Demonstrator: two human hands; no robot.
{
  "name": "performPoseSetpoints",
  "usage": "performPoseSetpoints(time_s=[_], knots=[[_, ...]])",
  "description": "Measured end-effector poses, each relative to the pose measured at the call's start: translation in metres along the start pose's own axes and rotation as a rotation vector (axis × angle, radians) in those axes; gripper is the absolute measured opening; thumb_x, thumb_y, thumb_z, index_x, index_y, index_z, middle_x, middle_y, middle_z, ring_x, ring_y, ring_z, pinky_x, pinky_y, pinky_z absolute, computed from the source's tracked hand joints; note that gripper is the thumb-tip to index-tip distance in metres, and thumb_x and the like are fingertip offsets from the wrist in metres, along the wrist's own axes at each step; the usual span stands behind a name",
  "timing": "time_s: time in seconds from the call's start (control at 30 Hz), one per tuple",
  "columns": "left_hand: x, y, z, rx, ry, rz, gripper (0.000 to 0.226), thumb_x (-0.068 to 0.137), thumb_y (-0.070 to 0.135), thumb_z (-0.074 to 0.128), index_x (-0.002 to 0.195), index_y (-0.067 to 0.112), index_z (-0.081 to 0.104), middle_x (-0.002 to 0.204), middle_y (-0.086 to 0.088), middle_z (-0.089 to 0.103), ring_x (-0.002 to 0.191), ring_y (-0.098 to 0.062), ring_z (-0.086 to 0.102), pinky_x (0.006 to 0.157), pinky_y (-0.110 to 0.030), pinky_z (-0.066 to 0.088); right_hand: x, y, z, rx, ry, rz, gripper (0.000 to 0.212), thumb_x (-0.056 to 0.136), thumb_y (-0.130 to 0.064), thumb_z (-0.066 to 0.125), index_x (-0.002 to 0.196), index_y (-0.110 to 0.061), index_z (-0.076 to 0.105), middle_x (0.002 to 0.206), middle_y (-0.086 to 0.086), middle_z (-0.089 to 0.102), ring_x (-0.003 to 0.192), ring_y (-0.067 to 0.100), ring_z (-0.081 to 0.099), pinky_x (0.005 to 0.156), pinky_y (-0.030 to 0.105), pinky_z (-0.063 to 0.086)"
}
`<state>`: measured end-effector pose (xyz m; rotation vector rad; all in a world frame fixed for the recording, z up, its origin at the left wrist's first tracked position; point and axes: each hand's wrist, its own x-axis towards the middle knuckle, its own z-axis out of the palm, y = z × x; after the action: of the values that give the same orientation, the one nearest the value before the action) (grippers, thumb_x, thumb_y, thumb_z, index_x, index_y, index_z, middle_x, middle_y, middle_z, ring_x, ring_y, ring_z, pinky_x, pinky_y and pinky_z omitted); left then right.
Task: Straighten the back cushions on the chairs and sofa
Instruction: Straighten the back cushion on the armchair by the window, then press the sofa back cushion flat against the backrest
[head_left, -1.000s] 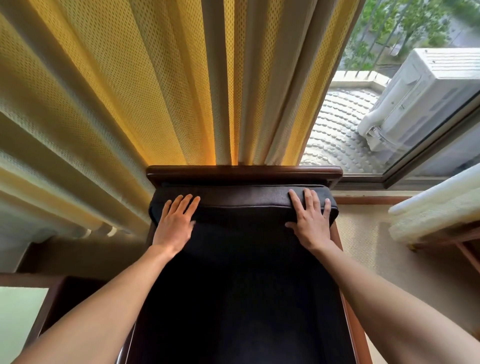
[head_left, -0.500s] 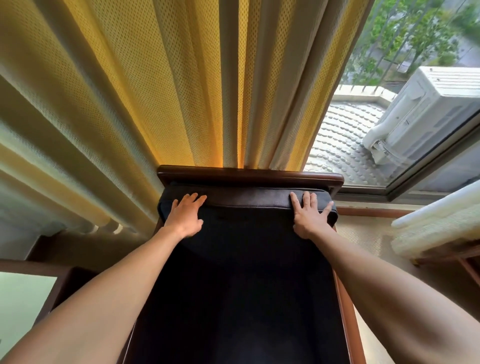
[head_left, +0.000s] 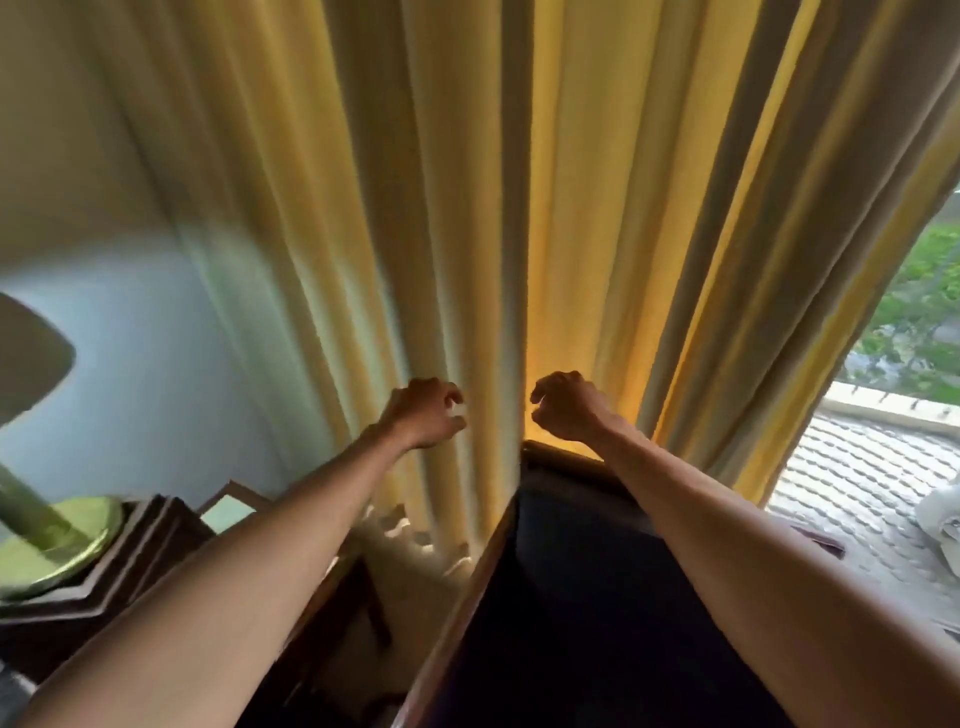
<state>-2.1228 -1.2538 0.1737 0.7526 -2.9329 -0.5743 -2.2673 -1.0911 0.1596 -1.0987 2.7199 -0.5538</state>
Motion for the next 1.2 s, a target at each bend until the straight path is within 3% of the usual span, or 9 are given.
performPoseSetpoints(time_s=[0.27, 0.53, 0.8, 1.03, 1.2], knots=[[-0.227, -0.174, -0.199, 0.16, 0.283, -0.249, 0.038, 0.087, 0.039, 0.067, 0.121, 0.024, 0.064, 0.12, 0.004, 0.066, 0.115, -0.023, 0.058, 0.101, -0.043, 0.044, -0.071, -0.314, 0.001, 0.034, 0.031, -0.423, 0.024, 0.083, -0.022, 0.064, 0.106, -0.026, 0.071, 0.108, -0.003, 0.066, 0.099, 0.022, 0.065, 0.082, 0.036, 0.055], [-0.511, -0.332, -0.299, 0.14, 0.489, -0.626, 0.032, 0.084, 0.035, 0.069, 0.114, 0.022, 0.067, 0.114, 0.003, 0.067, 0.112, -0.022, 0.057, 0.097, -0.042, 0.046, -0.217, -0.601, 0.065, 0.071, -0.086, -0.751, 0.025, 0.081, -0.024, 0.065, 0.105, -0.029, 0.072, 0.115, -0.002, 0.066, 0.105, 0.028, 0.064, 0.091, 0.034, 0.051], [-0.742, -0.46, -0.313, 0.092, 0.587, -0.999, 0.034, 0.085, 0.035, 0.07, 0.115, 0.019, 0.067, 0.114, 0.001, 0.068, 0.109, -0.022, 0.061, 0.098, -0.044, 0.047, -0.364, -0.814, 0.178, 0.118, -0.338, -1.07, 0.008, 0.082, -0.032, 0.066, 0.09, -0.035, 0.066, 0.11, -0.008, 0.065, 0.101, 0.021, 0.063, 0.086, 0.032, 0.049], [-0.815, -0.582, -0.297, 0.067, 0.541, -1.101, 0.035, 0.086, 0.034, 0.07, 0.117, 0.017, 0.066, 0.117, 0.0, 0.068, 0.108, -0.021, 0.062, 0.097, -0.043, 0.048, -0.401, -0.934, 0.295, 0.07, -0.461, -1.173, 0.018, 0.083, -0.029, 0.067, 0.101, -0.029, 0.071, 0.113, -0.004, 0.069, 0.102, 0.021, 0.065, 0.089, 0.035, 0.052], [-0.837, -0.682, -0.283, 0.014, 0.416, -1.121, 0.04, 0.084, 0.034, 0.068, 0.121, 0.02, 0.063, 0.122, 0.002, 0.066, 0.112, -0.02, 0.06, 0.099, -0.042, 0.047, -0.397, -1.011, 0.385, 0.033, -0.545, -1.146, 0.019, 0.084, -0.025, 0.066, 0.103, -0.027, 0.071, 0.111, -0.004, 0.07, 0.101, 0.021, 0.066, 0.089, 0.036, 0.054]])
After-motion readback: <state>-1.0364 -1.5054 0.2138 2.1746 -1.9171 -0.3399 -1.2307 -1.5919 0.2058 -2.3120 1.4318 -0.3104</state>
